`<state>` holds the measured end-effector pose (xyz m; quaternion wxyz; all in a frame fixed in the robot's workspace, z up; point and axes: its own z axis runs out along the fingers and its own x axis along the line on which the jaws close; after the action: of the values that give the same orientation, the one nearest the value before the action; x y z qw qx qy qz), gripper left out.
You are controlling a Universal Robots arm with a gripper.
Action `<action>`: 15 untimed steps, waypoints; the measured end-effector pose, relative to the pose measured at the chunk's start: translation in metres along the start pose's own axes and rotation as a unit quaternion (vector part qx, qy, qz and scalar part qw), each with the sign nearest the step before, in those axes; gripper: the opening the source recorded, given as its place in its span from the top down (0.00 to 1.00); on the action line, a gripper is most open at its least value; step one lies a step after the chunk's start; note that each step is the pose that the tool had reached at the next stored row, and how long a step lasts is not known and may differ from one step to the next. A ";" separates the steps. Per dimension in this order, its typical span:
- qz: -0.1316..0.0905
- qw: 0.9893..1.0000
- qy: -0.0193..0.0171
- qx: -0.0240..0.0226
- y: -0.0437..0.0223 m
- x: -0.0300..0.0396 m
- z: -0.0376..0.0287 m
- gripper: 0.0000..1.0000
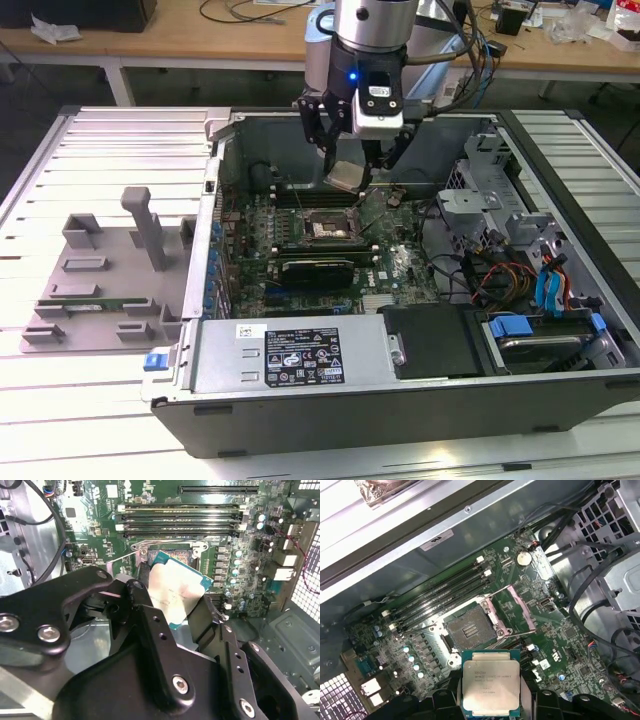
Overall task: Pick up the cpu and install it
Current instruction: 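Place the cpu into insertion slot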
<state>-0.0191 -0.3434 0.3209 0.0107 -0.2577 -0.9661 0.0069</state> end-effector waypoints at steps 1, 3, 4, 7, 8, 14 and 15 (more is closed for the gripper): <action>0.003 1.000 0.000 0.000 0.0000 0.0000 0.0000 0.45; 0.007 1.000 0.000 0.000 0.0000 0.0000 0.0001 0.45; 0.010 1.000 0.000 0.000 0.0000 0.0000 0.0001 0.45; 0.016 1.000 0.000 0.000 0.0000 0.0000 0.0001 0.45; 0.020 1.000 0.000 0.000 0.0000 0.0000 0.0002 0.45; 0.037 0.999 0.000 0.000 0.0000 0.0000 0.0003 0.45; 0.040 0.999 0.000 0.000 0.0000 0.0000 0.0003 0.45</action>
<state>-0.0191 -0.3433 0.3206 0.0107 -0.2959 -0.9551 0.0074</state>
